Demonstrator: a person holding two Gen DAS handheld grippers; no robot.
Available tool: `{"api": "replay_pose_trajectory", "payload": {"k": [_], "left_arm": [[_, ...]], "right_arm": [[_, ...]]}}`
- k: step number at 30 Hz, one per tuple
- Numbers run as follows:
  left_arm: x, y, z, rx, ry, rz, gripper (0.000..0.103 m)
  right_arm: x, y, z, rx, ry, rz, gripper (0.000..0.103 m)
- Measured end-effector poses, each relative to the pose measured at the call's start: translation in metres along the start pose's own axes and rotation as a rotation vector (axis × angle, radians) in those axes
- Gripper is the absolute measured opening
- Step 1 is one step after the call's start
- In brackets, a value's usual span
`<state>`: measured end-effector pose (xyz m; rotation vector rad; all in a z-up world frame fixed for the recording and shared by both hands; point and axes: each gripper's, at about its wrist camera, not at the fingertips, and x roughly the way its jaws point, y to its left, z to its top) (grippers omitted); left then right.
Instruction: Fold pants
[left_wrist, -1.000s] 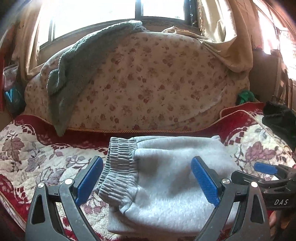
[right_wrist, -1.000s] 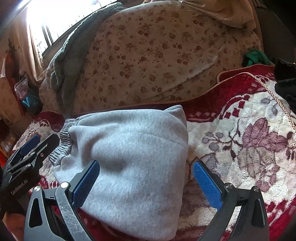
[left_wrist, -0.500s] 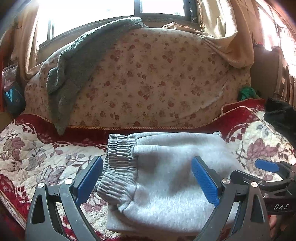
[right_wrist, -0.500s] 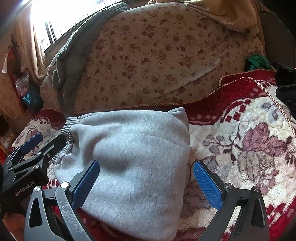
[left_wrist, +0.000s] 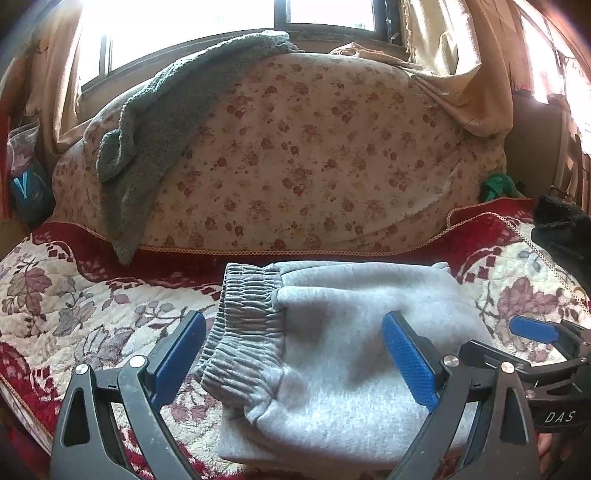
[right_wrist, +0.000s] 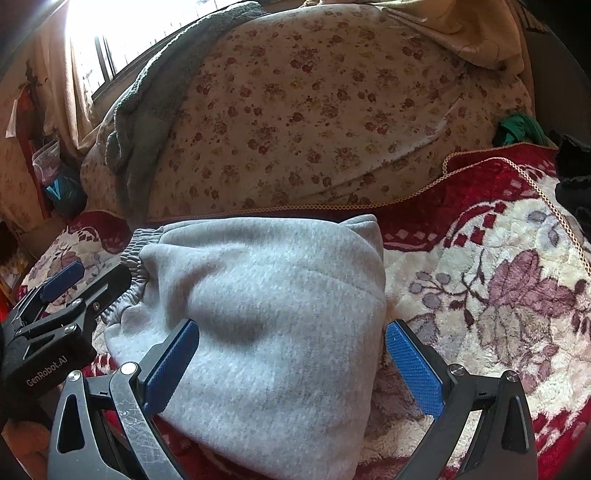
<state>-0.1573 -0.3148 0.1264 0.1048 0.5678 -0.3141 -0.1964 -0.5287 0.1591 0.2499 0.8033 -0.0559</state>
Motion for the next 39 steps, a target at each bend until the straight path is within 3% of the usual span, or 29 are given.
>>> {"api": "replay_pose_trajectory", "payload": {"k": [39], "left_arm": [[0.0016, -0.0061, -0.0014, 0.001, -0.004, 0.0, 0.096]], "right_arm": [[0.0037, 0.0028, -0.0026, 0.012, 0.005, 0.004, 0.103]]}}
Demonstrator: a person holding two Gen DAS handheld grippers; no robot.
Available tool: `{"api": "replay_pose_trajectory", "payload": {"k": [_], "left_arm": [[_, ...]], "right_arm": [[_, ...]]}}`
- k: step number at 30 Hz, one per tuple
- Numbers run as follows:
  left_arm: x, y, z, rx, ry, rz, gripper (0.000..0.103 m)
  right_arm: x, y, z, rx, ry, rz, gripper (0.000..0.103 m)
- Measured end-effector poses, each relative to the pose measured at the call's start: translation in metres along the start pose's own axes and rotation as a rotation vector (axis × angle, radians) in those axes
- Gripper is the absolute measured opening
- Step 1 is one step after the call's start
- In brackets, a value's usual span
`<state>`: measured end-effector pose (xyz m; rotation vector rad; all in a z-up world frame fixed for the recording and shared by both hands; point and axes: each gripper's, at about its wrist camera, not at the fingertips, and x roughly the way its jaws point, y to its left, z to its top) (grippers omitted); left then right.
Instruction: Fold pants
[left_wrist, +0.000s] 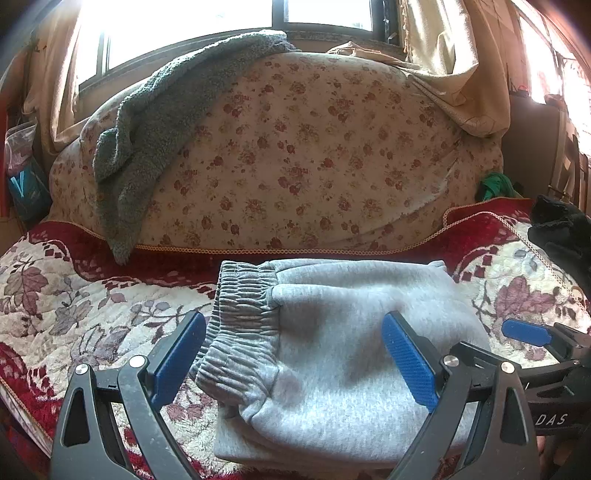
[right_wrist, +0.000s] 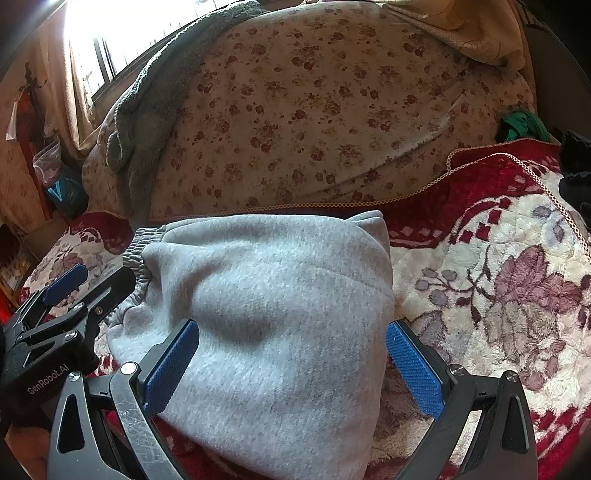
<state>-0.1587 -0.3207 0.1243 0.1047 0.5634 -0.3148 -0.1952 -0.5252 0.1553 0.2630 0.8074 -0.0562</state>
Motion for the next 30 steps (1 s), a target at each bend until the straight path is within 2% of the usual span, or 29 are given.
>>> {"api": "replay_pose_trajectory", "payload": {"k": [30], "left_arm": [[0.002, -0.0025, -0.0008, -0.004, 0.013, -0.015, 0.096]], "right_arm": [[0.0019, -0.0053, -0.0018, 0.014, 0.011, -0.006, 0.103]]}}
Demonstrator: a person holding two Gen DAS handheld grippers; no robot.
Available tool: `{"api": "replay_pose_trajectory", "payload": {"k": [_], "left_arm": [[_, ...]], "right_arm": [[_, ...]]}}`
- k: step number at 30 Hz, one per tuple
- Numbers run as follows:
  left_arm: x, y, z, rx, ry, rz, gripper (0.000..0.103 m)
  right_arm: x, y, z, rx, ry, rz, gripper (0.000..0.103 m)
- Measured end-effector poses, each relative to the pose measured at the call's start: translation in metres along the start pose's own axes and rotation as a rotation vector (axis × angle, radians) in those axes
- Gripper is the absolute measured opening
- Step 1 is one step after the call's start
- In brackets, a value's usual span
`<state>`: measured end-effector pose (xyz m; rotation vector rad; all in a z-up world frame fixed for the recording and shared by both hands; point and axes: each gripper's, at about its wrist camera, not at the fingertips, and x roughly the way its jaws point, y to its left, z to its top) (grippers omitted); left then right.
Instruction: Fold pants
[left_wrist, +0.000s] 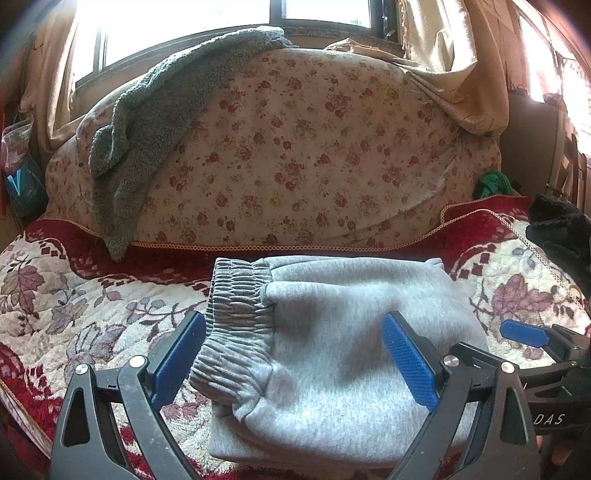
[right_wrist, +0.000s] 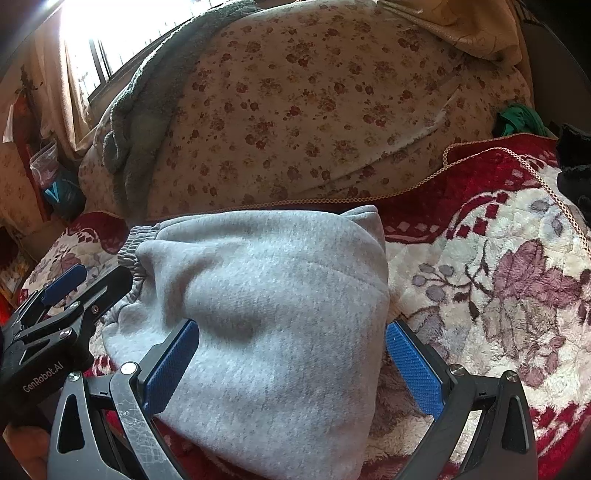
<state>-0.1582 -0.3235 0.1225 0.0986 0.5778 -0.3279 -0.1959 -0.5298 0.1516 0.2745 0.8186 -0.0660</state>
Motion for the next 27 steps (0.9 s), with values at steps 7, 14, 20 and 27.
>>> {"api": "replay_pose_trajectory", "payload": {"k": [7, 14, 20, 27], "left_arm": [[-0.0002, -0.0026, 0.0001, 0.017, -0.01, 0.0, 0.096], [-0.001, -0.0036, -0.0001, 0.033, -0.016, -0.003, 0.096], [-0.0005, -0.0021, 0.0004, 0.025, -0.009, -0.014, 0.096], [-0.0016, -0.0015, -0.0013, 0.043, -0.016, -0.019, 0.096]], "right_arm": [[0.0013, -0.0004, -0.0002, 0.002, 0.001, -0.002, 0.103], [0.0043, -0.0028, -0.0011, 0.006, 0.012, 0.0, 0.103], [0.003, -0.0045, 0.0001, 0.009, 0.007, -0.001, 0.103], [0.0028, -0.0054, 0.0003, 0.012, 0.008, -0.002, 0.103]]}}
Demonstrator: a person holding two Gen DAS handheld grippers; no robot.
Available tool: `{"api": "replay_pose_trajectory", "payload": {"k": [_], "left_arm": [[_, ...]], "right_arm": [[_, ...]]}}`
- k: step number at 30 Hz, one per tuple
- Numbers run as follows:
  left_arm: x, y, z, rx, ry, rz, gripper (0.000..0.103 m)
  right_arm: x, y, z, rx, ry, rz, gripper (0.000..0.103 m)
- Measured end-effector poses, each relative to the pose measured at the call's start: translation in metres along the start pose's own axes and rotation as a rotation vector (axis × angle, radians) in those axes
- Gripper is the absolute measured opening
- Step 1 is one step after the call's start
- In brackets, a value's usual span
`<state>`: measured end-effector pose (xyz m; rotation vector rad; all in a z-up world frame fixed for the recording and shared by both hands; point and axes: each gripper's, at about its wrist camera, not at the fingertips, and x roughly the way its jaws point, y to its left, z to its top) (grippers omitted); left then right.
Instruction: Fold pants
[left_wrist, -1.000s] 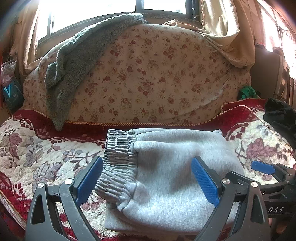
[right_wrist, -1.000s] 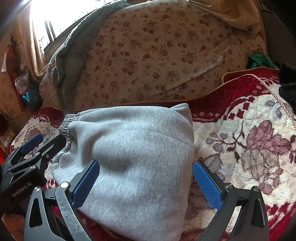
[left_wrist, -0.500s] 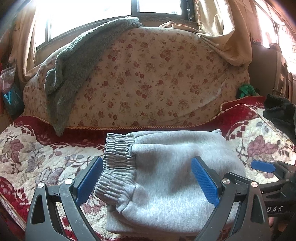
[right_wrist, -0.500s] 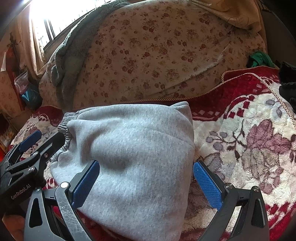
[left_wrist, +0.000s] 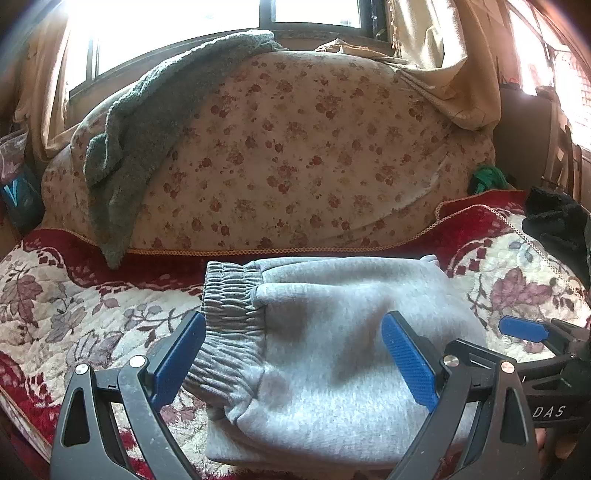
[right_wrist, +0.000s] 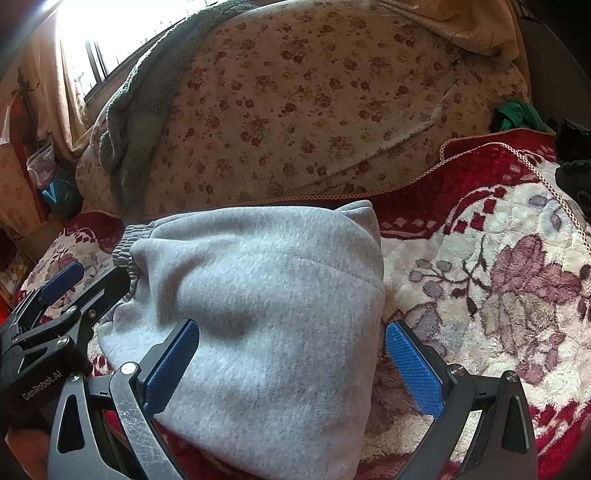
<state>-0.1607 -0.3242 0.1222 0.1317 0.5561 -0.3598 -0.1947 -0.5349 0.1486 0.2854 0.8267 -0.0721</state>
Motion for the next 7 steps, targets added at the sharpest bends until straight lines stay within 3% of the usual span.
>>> {"api": "replay_pose_trajectory", "payload": {"k": [7], "left_arm": [[-0.0019, -0.0012, -0.0002, 0.017, -0.028, -0.002, 0.096]], "right_arm": [[-0.0005, -0.0004, 0.0008, 0.003, -0.002, 0.001, 0.103]]}}
